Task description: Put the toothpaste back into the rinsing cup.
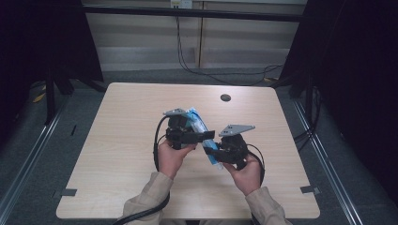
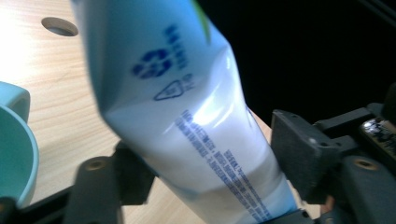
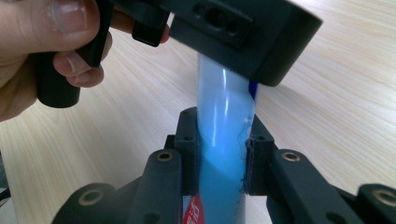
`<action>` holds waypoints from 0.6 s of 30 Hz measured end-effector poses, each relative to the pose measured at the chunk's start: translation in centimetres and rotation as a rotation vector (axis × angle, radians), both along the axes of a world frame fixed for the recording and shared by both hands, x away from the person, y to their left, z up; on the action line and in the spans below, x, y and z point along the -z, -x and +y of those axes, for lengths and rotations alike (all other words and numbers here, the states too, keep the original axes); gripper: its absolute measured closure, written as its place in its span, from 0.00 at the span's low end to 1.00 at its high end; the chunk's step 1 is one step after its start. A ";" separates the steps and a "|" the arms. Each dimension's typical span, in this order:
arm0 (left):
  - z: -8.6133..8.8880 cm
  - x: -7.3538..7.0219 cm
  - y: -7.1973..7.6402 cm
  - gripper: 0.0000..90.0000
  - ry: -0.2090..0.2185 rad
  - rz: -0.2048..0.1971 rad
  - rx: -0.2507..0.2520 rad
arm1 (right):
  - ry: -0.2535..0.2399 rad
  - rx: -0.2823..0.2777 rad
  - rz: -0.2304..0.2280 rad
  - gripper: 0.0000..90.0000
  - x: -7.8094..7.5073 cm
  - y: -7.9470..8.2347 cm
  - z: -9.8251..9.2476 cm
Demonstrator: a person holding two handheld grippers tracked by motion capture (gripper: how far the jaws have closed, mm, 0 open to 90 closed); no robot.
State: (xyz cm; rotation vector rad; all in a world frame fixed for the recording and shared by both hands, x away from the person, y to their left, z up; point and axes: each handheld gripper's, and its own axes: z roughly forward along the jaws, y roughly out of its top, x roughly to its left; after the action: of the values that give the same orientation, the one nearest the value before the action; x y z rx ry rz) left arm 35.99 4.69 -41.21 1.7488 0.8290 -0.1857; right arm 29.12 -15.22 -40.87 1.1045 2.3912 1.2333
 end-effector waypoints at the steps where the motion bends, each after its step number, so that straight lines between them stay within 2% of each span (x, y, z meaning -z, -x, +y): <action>1: 0.0 -0.1 0.1 0.46 0.004 -0.002 -0.004 | 0.006 -0.001 -0.001 0.80 0.1 0.0 0.1; 4: 0.3 -0.3 0.1 0.56 0.016 -0.008 0.007 | -0.011 -0.004 0.000 0.79 0.2 -0.1 0.3; 7: 0.7 -0.7 0.3 0.67 0.040 -0.042 0.004 | -0.028 -0.007 -0.013 0.77 0.1 0.0 0.5; 8: 0.7 -0.7 0.3 0.68 0.040 -0.042 0.004 | -0.028 -0.007 -0.013 0.77 0.1 0.0 0.5; 10: 0.7 -1.0 0.8 0.71 0.042 -0.091 -0.008 | -0.038 -0.008 -0.023 0.75 0.0 0.0 0.6; 15: 0.5 -1.5 1.0 0.74 0.027 -0.116 -0.009 | -0.050 -0.011 -0.027 0.72 0.0 0.0 0.7; 16: 0.4 -1.7 1.1 0.75 0.021 -0.130 -0.012 | -0.059 -0.010 -0.025 0.71 0.1 0.0 0.7; 18: 0.4 -2.2 1.3 0.79 0.011 -0.170 -0.014 | -0.069 -0.006 -0.023 0.58 0.1 0.0 0.6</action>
State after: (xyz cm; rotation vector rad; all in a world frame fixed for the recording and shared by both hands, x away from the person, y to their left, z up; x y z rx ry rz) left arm 34.73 5.05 -38.96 1.7214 0.7156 -0.0315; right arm 29.15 -14.64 -40.98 1.0980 2.3534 1.3318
